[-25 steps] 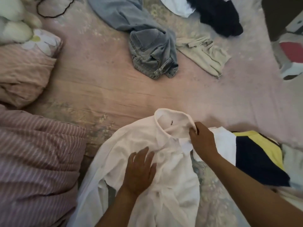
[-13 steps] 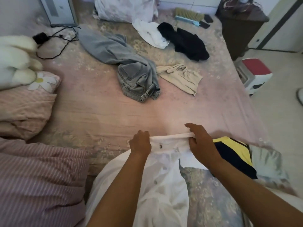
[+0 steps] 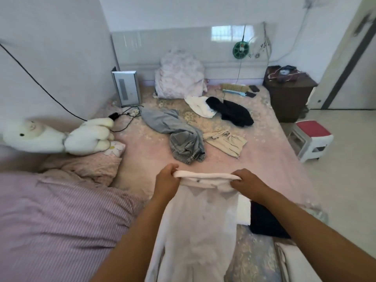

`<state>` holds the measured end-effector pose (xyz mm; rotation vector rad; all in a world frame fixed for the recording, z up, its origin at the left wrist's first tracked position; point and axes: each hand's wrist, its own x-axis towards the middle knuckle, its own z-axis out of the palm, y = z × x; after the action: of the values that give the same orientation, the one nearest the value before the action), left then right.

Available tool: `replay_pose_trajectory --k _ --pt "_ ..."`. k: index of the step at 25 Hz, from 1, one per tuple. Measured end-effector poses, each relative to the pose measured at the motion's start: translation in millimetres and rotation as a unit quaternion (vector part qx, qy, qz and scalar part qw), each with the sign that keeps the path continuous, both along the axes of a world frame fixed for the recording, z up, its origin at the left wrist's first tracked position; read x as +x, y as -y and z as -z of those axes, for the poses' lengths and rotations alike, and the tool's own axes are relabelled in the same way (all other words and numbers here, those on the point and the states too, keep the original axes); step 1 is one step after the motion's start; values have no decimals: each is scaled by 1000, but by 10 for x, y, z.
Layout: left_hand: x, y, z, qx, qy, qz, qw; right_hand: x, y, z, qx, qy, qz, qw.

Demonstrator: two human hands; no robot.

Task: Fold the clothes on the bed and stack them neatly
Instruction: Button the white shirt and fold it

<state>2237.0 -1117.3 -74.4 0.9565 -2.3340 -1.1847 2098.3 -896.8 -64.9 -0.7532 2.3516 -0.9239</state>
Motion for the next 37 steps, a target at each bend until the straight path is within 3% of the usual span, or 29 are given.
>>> replay_pose_trajectory --k 5,7,10,14,18,20,27,34,37 --pt "320 -319 -960 -120 -1 101 988 108 -463 -874 46 -102 -114 987" --pt "384 -484 -1200 -185 23 179 966 115 -649 -1097 39 -150 -81 985" --pt "312 -736 -1569 -250 10 209 945 110 -932 -1486 36 -167 -31 985" --pt "-61 -1002 -1925 -176 -18 245 953 56 -1413 -1825 18 -146 40 988" --pt "-344 -1315 -1982 -10 -24 242 970 160 -1904 -1925 -95 -54 128 986" --pt "-411 -1474 -1977 2 -47 243 969 218 -2019 -1966 -121 -56 144 981" --pt "-775 -1773 -2730 -194 -185 229 936 174 -2408 -2695 -118 -192 198 954" --pt "-1092 -2393 -3086 -356 -172 275 876 111 -3081 -2988 -189 -173 253 933" --pt "-1191 -2810 -3153 -345 -182 270 880 92 -3443 -2994 -273 -138 257 917"
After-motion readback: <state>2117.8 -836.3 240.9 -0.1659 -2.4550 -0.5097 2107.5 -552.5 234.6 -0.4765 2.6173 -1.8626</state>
